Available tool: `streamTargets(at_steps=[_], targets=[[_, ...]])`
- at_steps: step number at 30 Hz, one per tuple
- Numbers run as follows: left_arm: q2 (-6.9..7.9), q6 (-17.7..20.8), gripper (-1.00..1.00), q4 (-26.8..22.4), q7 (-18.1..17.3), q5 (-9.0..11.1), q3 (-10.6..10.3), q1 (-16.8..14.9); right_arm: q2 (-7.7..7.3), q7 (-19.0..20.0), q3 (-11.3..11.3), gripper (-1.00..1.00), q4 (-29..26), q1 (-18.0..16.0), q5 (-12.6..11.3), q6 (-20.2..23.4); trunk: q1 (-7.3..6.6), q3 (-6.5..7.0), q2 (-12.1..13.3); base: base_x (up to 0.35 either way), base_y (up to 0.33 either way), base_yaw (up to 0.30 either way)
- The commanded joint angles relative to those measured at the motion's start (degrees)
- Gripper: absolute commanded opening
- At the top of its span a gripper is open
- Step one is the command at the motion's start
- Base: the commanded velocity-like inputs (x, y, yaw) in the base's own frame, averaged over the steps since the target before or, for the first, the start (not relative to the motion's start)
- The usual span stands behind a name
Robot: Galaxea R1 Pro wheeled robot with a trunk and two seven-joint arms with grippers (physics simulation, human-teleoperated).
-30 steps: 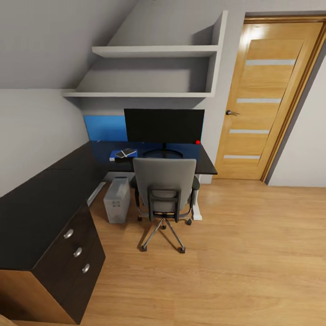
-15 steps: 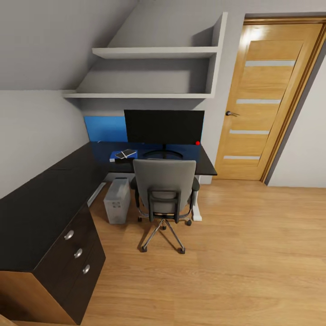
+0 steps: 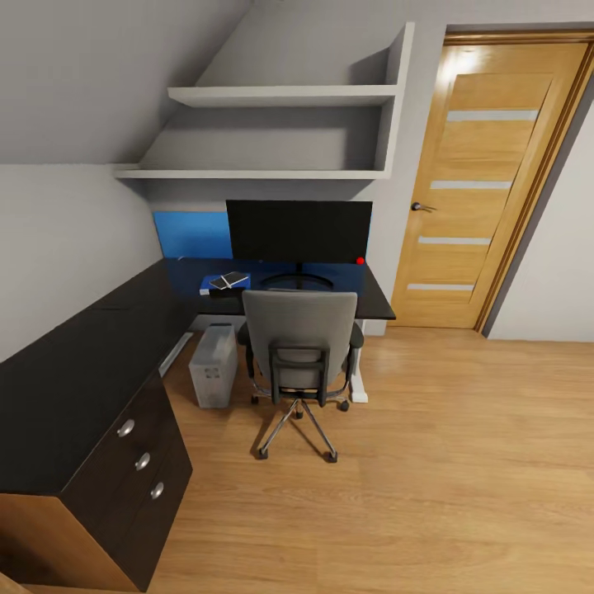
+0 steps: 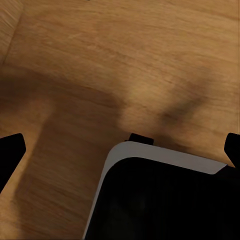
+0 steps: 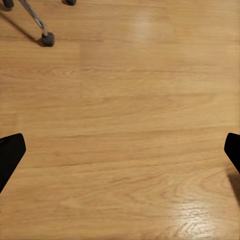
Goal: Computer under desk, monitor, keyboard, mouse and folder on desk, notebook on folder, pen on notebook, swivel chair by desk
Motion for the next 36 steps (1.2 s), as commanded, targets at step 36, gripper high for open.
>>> streamTargets(at_steps=[36], targets=[[-0.02, -0.08, 1.0, 0.01, 0.53, 0.05, -0.5, -0.03, -0.04, -0.65, 0.54, 1.0, 0.06, -0.04, 0.21, -0.07, 0.0, -0.05, -0.03, 0.0, 0.0, 0.0]])
